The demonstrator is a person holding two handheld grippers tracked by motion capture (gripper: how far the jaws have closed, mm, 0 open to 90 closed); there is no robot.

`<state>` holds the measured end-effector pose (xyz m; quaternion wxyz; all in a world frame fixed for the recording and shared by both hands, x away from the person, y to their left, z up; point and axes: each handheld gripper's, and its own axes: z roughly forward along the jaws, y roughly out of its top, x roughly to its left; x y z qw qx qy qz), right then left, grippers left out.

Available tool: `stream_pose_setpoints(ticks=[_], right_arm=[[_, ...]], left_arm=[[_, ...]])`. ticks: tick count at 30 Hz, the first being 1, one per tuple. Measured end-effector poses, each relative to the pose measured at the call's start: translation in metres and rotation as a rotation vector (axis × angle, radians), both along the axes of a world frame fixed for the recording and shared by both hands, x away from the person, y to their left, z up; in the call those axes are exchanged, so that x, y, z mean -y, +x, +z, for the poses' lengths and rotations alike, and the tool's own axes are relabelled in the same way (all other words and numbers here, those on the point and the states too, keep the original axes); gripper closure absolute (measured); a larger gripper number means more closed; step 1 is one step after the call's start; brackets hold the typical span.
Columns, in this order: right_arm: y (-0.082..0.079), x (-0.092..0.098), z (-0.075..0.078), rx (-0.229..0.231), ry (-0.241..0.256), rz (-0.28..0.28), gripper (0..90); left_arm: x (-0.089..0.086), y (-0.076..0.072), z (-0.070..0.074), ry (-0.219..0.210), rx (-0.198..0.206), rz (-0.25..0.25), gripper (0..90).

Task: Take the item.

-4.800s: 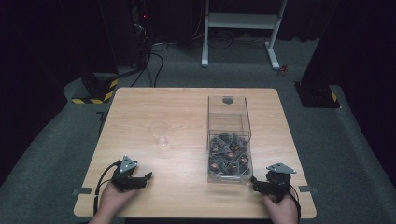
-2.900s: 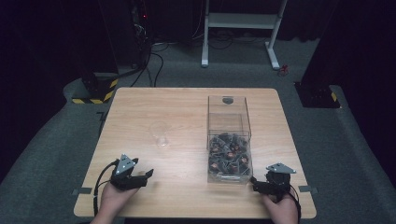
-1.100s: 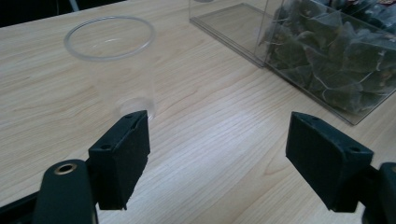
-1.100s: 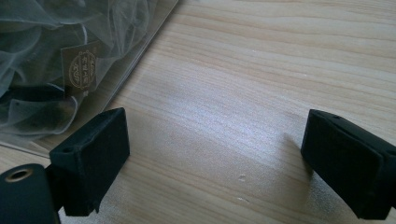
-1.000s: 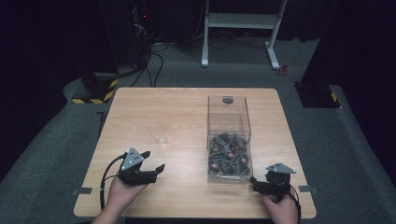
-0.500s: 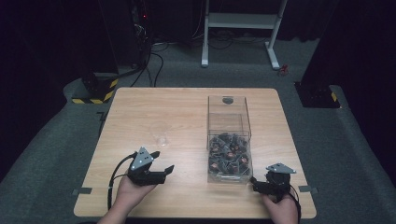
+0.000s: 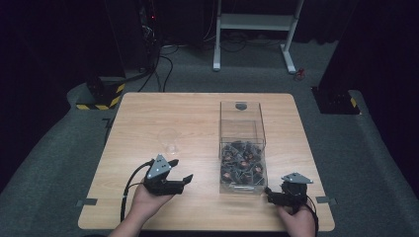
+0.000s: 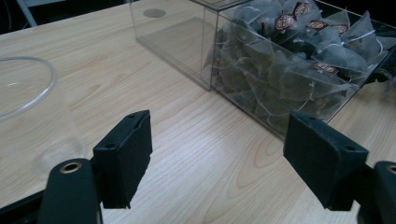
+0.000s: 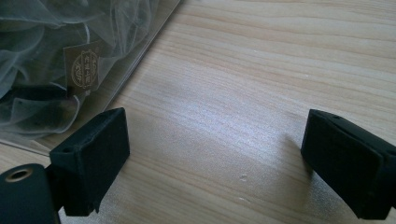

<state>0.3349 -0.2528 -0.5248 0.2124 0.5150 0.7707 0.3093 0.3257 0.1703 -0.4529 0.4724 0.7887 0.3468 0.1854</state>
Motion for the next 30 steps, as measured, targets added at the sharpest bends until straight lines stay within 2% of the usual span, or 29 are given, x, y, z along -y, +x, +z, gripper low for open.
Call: stream_pose_setpoints(ticks=[10,16,17,19,24,26,30], right_arm=[[0.0,0.0,0.0,-0.001,0.002,0.001,7.7],[0.0,0.0,0.0,-0.003,0.003,0.003,7.7],[0.0,0.0,0.0,-0.003,0.003,0.003,7.7],[0.0,0.0,0.0,-0.003,0.003,0.003,7.7],[0.0,0.0,0.0,-0.003,0.003,0.003,7.7],[0.0,0.0,0.0,-0.003,0.003,0.003,7.7],[0.0,0.0,0.0,-0.003,0.003,0.003,7.7]], left_arm=[[0.016,0.003,0.004,-0.009,0.005,-0.034,24.8],[0.025,0.006,0.006,-0.033,-0.001,-0.049,25.6],[0.031,0.004,0.004,-0.095,-0.018,-0.029,25.8],[0.033,0.005,0.004,-0.099,-0.016,-0.03,25.8],[0.038,0.008,0.007,-0.066,-0.012,-0.062,26.4],[0.04,0.011,0.011,-0.027,-0.002,-0.085,26.5],[0.047,0.014,0.012,-0.037,0.002,-0.095,27.3]])
